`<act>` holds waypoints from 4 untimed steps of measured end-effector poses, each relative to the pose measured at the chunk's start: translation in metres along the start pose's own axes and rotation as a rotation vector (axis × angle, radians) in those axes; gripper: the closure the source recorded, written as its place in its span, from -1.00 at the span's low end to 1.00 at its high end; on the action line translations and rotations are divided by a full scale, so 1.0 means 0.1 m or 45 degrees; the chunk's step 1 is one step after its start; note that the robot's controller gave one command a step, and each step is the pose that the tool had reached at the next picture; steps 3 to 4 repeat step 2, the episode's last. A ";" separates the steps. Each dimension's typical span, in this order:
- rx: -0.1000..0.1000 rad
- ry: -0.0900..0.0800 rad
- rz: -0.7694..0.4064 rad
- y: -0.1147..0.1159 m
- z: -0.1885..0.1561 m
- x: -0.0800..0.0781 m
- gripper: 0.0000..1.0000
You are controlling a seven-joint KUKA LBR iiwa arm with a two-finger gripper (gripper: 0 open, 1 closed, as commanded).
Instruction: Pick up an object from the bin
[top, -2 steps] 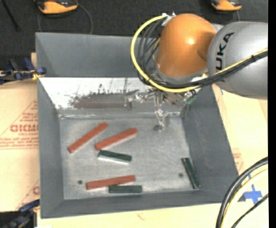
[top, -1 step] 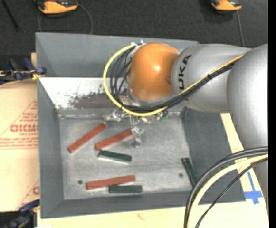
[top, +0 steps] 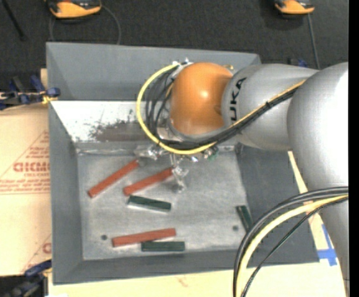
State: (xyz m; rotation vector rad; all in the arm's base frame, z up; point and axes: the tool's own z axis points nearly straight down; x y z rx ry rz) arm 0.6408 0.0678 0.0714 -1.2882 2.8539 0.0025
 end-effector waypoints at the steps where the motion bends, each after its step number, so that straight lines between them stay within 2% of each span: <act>1: 0.001 -0.001 0.001 0.00 -0.02 0.00 1.00; 2: 0.003 0.002 -0.356 0.67 -1.50 -0.16 1.00; 4: 0.003 0.002 -0.356 0.67 -1.50 -0.16 1.00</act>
Offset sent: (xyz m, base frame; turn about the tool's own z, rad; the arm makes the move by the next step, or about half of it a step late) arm 0.0000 0.0000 0.0000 0.0000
